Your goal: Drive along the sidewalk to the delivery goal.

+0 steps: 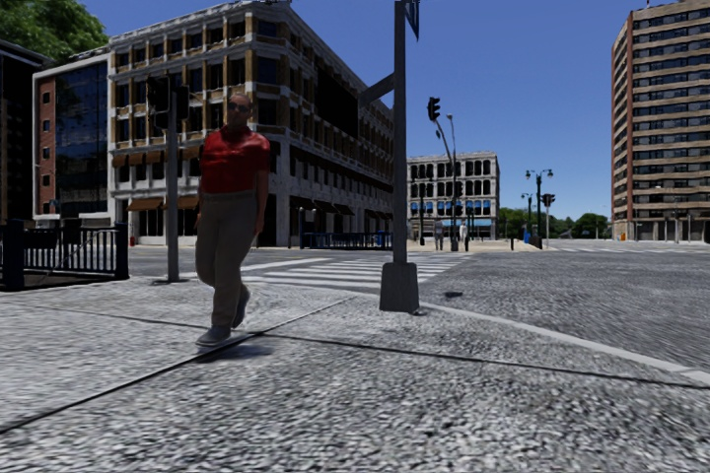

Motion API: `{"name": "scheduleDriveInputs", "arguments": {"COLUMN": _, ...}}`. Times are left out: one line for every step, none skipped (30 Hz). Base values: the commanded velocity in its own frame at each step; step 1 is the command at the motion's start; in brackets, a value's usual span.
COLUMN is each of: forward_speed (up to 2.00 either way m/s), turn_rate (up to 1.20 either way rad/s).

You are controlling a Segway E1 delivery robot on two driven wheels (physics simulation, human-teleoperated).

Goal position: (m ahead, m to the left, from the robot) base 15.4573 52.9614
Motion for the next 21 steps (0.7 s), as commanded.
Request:
{"name": "scheduleDriveInputs", "arguments": {"forward_speed": 1.20, "turn_rate": -0.60}}
{"name": "scheduleDriveInputs", "arguments": {"forward_speed": 1.20, "turn_rate": -0.60}}
{"name": "scheduleDriveInputs", "arguments": {"forward_speed": 1.20, "turn_rate": -0.60}}
{"name": "scheduleDriveInputs", "arguments": {"forward_speed": 1.20, "turn_rate": -0.59}}
{"name": "scheduleDriveInputs", "arguments": {"forward_speed": 1.20, "turn_rate": -0.59}}
{"name": "scheduleDriveInputs", "arguments": {"forward_speed": 1.20, "turn_rate": -0.45}}
{"name": "scheduleDriveInputs", "arguments": {"forward_speed": 1.20, "turn_rate": -0.16}}
{"name": "scheduleDriveInputs", "arguments": {"forward_speed": 1.21, "turn_rate": 0.00}}
{"name": "scheduleDriveInputs", "arguments": {"forward_speed": 1.21, "turn_rate": 0.00}}
{"name": "scheduleDriveInputs", "arguments": {"forward_speed": 1.21, "turn_rate": 0.00}}
{"name": "scheduleDriveInputs", "arguments": {"forward_speed": 1.21, "turn_rate": 0.00}}
{"name": "scheduleDriveInputs", "arguments": {"forward_speed": 1.21, "turn_rate": 0.00}}
{"name": "scheduleDriveInputs", "arguments": {"forward_speed": 1.21, "turn_rate": 0.00}}
{"name": "scheduleDriveInputs", "arguments": {"forward_speed": 1.21, "turn_rate": 0.00}}
{"name": "scheduleDriveInputs", "arguments": {"forward_speed": 1.21, "turn_rate": 0.00}}
{"name": "scheduleDriveInputs", "arguments": {"forward_speed": 1.22, "turn_rate": 0.00}}
{"name": "scheduleDriveInputs", "arguments": {"forward_speed": 1.22, "turn_rate": -0.21}}
{"name": "scheduleDriveInputs", "arguments": {"forward_speed": 1.22, "turn_rate": -0.26}}
{"name": "scheduleDriveInputs", "arguments": {"forward_speed": 1.22, "turn_rate": -0.26}}
{"name": "scheduleDriveInputs", "arguments": {"forward_speed": 1.22, "turn_rate": 0.00}}
{"name": "scheduleDriveInputs", "arguments": {"forward_speed": 1.22, "turn_rate": 0.00}}
